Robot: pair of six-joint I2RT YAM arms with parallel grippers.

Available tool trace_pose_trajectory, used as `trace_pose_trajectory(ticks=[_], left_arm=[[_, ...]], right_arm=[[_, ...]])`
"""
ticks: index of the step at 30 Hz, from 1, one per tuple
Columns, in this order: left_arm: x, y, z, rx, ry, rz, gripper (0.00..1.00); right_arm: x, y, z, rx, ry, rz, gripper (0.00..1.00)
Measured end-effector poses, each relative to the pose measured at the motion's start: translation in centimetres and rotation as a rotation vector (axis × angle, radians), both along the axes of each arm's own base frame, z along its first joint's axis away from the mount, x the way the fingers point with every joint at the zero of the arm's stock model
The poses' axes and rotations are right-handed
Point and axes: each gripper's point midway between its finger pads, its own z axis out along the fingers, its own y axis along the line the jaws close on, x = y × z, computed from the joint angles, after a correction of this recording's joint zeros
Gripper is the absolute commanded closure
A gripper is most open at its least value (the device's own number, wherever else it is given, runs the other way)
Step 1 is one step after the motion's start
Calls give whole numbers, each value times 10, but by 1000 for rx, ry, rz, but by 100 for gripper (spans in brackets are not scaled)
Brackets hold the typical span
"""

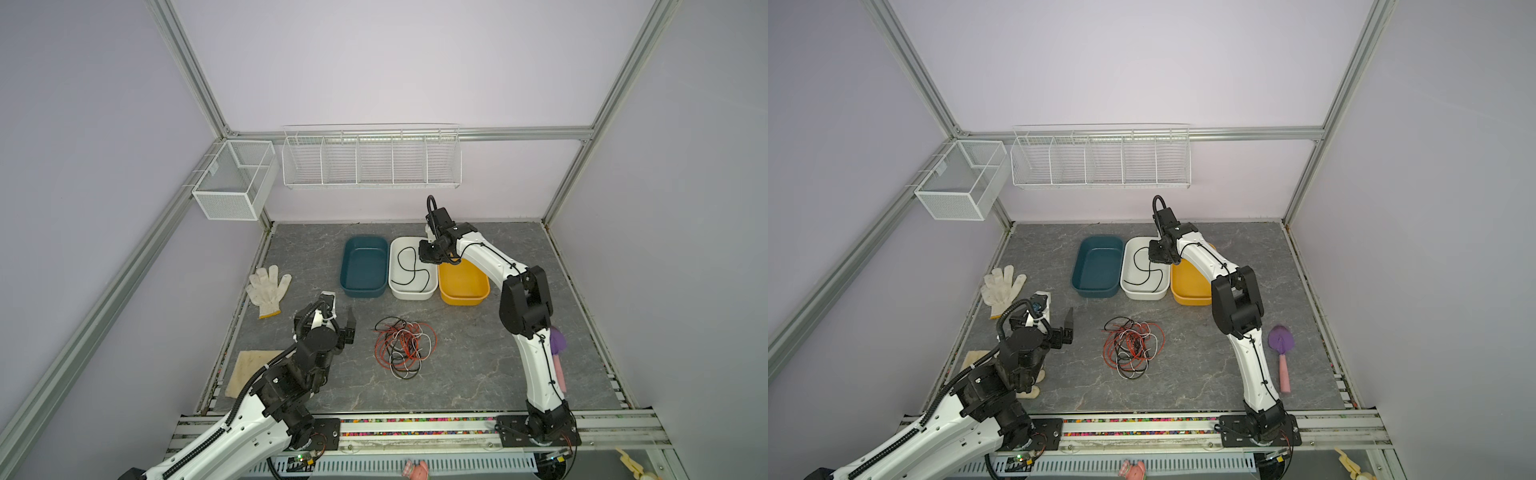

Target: Untangle the cables

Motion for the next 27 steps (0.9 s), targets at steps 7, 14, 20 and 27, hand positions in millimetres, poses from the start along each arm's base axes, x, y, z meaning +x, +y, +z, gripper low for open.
trace_pose_trajectory(ticks=[7,14,20,27], left_arm=[[-1,-3,0,-9,3,-15,1],[-2,-9,-2,-17,16,-48,1],[-2,-13,-7,-9,36,-70,1],[-2,-18,-11,-4,74,-85,1]], right_arm=[[-23,-3,7,41,37,-2,46],[-88,-11,44,156,17,25,38],[-153,-6,45,211,6,86,38],[-228,3,-17,183,121,163,42]])
